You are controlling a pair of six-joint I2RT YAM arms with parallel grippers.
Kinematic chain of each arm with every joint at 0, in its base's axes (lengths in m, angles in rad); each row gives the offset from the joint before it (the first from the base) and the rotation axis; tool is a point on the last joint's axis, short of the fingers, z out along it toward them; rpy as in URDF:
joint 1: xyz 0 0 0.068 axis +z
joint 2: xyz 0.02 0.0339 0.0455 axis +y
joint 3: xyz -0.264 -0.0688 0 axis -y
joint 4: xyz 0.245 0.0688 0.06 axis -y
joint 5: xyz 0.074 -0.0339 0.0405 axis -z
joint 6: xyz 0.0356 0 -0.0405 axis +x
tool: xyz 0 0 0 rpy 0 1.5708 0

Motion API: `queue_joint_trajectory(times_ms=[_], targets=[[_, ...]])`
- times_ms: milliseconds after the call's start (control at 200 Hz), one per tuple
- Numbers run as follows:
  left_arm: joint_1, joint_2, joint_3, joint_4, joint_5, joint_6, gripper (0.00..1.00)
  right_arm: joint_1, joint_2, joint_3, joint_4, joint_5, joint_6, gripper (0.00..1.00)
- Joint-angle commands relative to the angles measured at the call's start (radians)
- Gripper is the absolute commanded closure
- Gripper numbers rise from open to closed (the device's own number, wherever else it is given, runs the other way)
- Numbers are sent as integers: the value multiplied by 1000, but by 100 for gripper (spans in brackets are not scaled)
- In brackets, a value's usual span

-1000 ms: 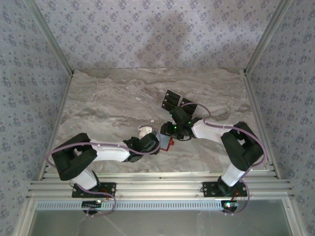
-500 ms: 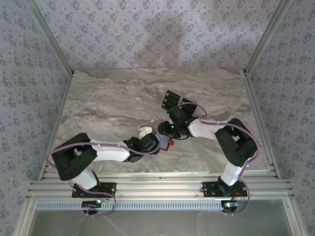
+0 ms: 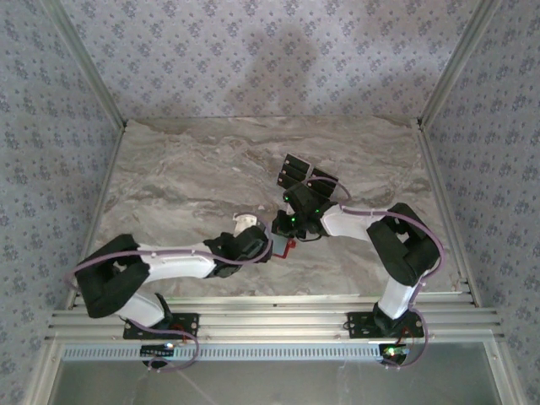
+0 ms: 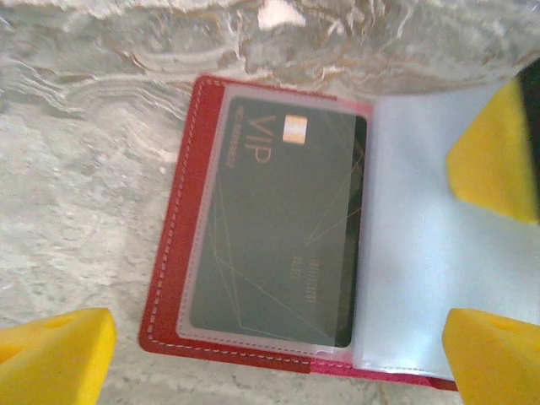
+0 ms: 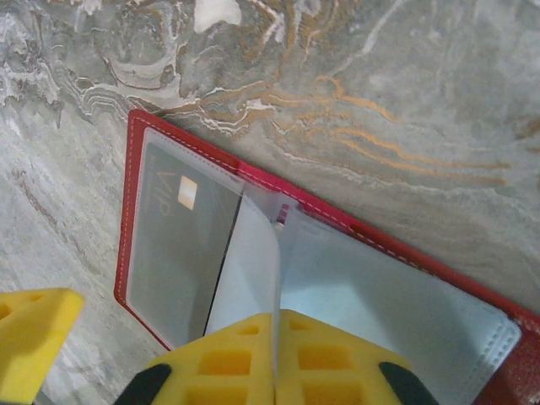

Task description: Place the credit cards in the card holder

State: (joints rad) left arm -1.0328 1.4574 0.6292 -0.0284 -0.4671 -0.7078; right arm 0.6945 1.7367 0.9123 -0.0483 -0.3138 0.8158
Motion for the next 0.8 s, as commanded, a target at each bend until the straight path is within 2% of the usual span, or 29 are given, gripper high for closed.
queue_joint_trajectory(times_ms=[0, 130, 240, 335, 500, 560, 605, 725, 795], targets=[[19, -87, 24, -96, -52, -2, 0, -1, 23, 24, -48, -42, -52, 99], [36, -172, 30, -165, -81, -4, 0, -11, 45, 70, -153, -115, -178, 100], [40, -218, 31, -198, -94, -4, 0, -23, 66, 121, -282, -174, -349, 100], [41, -230, 25, -209, -90, -9, 0, -50, 74, 160, -391, -187, -460, 100], [40, -212, 10, -194, -69, -21, 0, -121, 49, 154, -401, -198, -472, 100], [40, -202, 4, -184, -63, -24, 0, -129, 38, 139, -366, -228, -441, 82], [41, -194, 1, -177, -60, -26, 0, -126, 34, 129, -342, -241, -419, 72], [40, -171, -2, -161, -51, -25, 0, -110, 20, 109, -304, -254, -375, 64], [41, -157, -2, -148, -40, -22, 0, -100, 5, 98, -293, -243, -356, 63]])
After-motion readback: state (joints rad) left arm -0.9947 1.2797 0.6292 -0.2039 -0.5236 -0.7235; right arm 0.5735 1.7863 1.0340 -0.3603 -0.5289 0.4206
